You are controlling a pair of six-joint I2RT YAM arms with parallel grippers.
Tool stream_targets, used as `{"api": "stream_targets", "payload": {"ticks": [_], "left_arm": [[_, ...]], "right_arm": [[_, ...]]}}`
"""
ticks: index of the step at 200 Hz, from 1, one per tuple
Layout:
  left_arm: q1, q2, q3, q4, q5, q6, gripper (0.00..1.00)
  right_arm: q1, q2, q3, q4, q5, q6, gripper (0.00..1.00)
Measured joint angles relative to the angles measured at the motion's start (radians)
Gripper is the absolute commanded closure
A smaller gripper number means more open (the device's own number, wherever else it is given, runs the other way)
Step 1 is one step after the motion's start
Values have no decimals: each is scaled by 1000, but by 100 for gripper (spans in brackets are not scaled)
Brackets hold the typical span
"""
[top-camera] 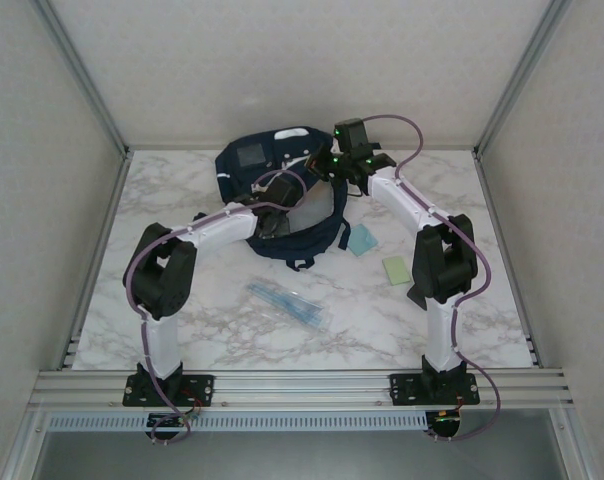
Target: Pack the student bag
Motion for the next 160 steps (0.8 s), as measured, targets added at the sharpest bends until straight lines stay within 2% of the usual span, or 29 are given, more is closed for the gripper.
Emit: {"api": "stream_targets", "payload": {"ticks": [22,61,82,105,121,160], "left_arm": [[8,-16,-2,-15,34,13,100],[18,-39,-3,-35,72,64,100],[24,-46,-1,-42,96,95,100],[29,-61,10,-69,127,124,100],[28,-74,19,-84,146,134,100],[29,-77,53,-98,181,141,100]], "right_arm": [[-2,0,0,1,-2,0,100],[-6,0,0,1,-8,-7,100],[-9,-5,-5,0,-23,-19,58],[-13,-55,-58,0,-31,-47,36],[-21,-112,-122,11,-35,-62,32],[-50,-264,-370,74,-65,-29,31]]}}
